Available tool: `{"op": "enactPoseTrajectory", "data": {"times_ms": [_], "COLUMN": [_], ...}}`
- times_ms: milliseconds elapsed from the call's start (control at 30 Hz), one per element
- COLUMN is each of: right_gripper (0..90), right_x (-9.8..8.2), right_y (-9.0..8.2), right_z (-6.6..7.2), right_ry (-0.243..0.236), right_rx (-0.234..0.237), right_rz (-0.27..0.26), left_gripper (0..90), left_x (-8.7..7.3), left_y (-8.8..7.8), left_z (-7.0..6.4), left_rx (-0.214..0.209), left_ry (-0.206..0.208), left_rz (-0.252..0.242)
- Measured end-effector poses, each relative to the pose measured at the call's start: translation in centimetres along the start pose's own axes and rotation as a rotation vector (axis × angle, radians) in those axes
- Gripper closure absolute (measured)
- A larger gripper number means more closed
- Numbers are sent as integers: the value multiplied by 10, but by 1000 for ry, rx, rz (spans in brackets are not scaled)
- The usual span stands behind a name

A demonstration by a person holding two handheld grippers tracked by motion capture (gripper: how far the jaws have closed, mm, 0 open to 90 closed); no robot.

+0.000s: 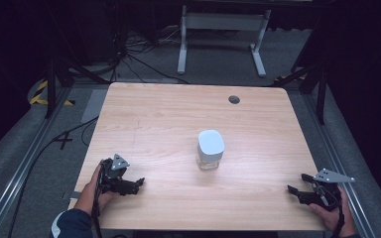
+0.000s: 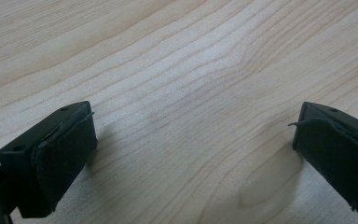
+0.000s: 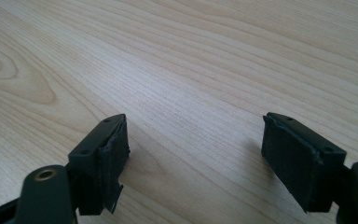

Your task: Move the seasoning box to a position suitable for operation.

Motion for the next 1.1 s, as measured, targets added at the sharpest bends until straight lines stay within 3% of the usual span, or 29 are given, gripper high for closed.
{"op": "enactPoseTrajectory", "data": {"times_ms": [500,567,633,700,767,867,1100], "right_gripper": [241,276,298,309,394,390,582], "right_x": [1,1,2,3,5,15,64], "right_y": [1,1,1,1,1,4,2], "right_z": [0,-1,-3,-5,-6,0,17], "right_ry": [0,-3,-12,-24,-26,-38,-125], "right_rx": [2,5,19,26,22,88,151], "right_rz": [1,-1,-1,17,25,-35,-114], "left_gripper": [1,1,2,2,3,7,6], "left_x": [0,0,1,1,1,3,3], "left_y": [0,1,0,1,1,2,3], "left_z": [-1,-2,-2,-5,-6,-8,-10], "left_rx": [0,-4,-18,-25,-42,-61,-68], "left_ry": [0,1,29,15,45,88,77], "left_rz": [-1,-8,1,-1,3,-7,-7]}}
Point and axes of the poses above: each handheld gripper's, and its own axes: y roughly forward along the jaws, x roughly out of its top, z roughly to its left, the point moved 9 cm from there along y, roughly forward along the jaws
